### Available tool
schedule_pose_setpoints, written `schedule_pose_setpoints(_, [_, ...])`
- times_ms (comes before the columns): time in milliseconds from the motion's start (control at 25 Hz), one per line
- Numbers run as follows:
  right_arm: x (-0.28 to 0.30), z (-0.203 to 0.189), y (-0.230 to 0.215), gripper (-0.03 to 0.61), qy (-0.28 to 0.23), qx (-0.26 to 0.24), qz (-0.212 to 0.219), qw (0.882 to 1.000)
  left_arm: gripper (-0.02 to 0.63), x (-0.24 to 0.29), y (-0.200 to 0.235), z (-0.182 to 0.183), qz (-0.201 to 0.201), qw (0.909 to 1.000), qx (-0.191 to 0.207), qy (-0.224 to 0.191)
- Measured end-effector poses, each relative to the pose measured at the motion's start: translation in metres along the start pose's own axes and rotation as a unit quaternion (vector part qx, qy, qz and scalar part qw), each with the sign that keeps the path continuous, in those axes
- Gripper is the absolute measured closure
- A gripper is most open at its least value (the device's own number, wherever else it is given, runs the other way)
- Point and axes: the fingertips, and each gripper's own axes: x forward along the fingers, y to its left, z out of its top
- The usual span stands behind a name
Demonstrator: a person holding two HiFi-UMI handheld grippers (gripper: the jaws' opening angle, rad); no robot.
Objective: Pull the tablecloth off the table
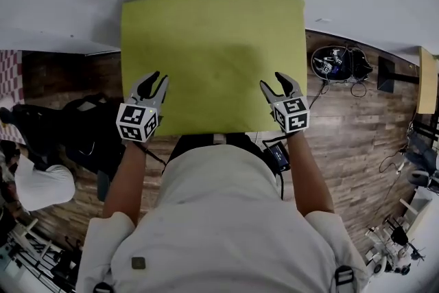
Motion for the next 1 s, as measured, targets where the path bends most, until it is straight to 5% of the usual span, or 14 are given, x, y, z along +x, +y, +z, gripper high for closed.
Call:
schedule_pose_setpoints(440, [0.047, -0.087, -0.015, 0.256, 0.117, 0.049, 0.006, 0.992, 0.414, 0.05, 0.025, -0.098, -0.01, 0.9931, -0.023, 0.115])
schedule_pose_setpoints(1000, [0.078, -0.152, -0.013, 0.196, 0.236, 0.006, -0.01, 0.972, 0.337, 0.073, 0.051, -0.182, 0.038, 0.975, -0.059, 0.211])
